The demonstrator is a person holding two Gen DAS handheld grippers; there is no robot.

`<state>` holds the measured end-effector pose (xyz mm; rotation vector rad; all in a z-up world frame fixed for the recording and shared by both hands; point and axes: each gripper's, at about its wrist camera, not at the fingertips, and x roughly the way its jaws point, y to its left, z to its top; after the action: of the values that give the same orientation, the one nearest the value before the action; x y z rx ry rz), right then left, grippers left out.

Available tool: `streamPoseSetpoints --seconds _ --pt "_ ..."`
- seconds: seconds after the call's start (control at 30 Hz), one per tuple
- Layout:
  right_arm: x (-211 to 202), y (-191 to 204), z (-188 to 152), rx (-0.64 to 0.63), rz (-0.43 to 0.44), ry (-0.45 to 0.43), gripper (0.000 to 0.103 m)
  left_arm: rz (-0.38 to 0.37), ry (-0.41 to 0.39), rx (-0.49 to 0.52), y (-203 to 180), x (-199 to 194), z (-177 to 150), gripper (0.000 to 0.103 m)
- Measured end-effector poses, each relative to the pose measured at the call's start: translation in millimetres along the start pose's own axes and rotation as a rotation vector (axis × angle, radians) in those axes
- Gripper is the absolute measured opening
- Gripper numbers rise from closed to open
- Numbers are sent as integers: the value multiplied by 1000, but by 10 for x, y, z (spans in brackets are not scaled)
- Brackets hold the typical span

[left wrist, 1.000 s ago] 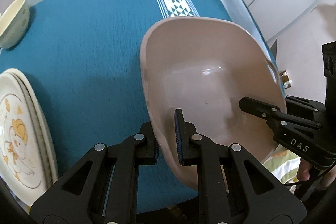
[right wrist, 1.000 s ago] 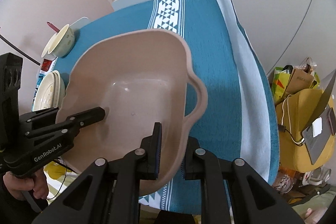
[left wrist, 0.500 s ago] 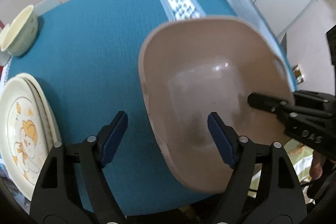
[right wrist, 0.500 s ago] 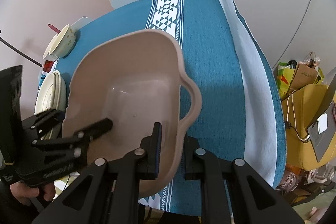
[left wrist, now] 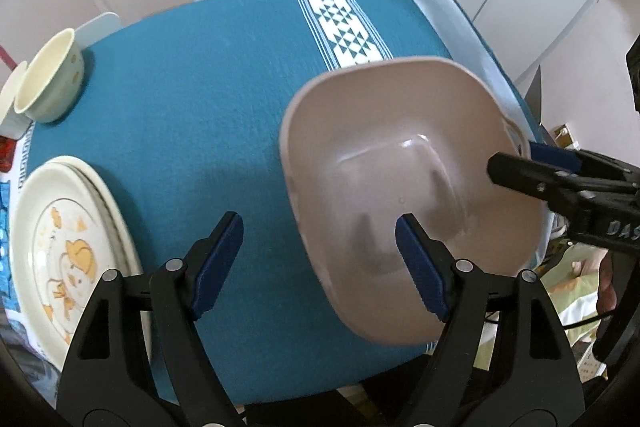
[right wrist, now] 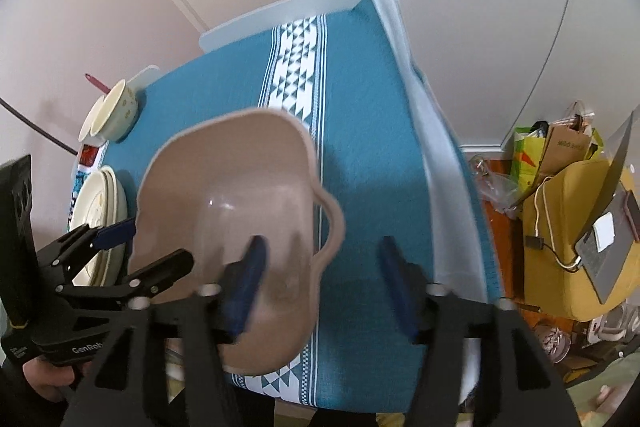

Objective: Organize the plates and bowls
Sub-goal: 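Reach the right gripper to the large cream bowl rim and close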

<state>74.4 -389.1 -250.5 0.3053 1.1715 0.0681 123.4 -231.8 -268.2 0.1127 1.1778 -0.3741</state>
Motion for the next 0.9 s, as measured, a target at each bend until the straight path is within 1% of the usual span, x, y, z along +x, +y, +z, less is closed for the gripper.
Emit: streamPoseSetpoints --seconds 0.07,0.17,0.2,0.33,0.4,0.43,0.47,0.5,0.53,0.6,0.63,0.7,0.77,0.83,0.87,0.9 --pt "-112 -5 38 2 -1 -25 73 3 -4 -2 16 -67 4 77" --pt "-321 32 93 -9 -23 -58 74 9 -23 -14 56 -258 -19 77" --pt "-428 75 117 -23 -28 -73 74 8 -40 -21 80 -360 -22 77" --pt "-822 364 234 -112 -15 -154 74 38 -151 -41 219 -927 -23 77" --pt "-1053 647 348 -179 19 -222 74 54 -217 -59 328 -1237 -9 77" --pt "-1144 788 398 -210 44 -253 74 60 -264 -75 402 -1437 4 81" --pt "-1208 906 440 -237 65 -278 80 66 -301 -88 463 -1586 17 85" --pt "-1285 1068 499 -272 93 -314 97 77 -343 -106 544 -1744 30 100" --pt "-1341 1205 546 -300 125 -348 103 94 -392 -131 652 -1910 40 103" --pt "-1380 1417 631 -334 183 -377 103 107 -450 -168 870 -2108 58 103" --pt "-1364 1540 697 -344 207 -374 103 114 -461 -190 1022 -2169 84 103" --pt "-1275 1781 839 -360 211 -346 103 135 -454 -241 1317 -2187 150 103" --pt "-1167 2028 985 -364 197 -367 103 128 -446 -300 1633 -2175 190 103" --pt "-1045 2211 1117 -333 193 -369 103 109 -438 -369 2018 -2128 236 103" --pt "-966 2295 1189 -324 205 -349 103 107 -432 -386 2154 -2124 233 103" --pt "-822 2397 1292 -313 230 -309 103 108 -419 -408 2325 -2078 261 103"
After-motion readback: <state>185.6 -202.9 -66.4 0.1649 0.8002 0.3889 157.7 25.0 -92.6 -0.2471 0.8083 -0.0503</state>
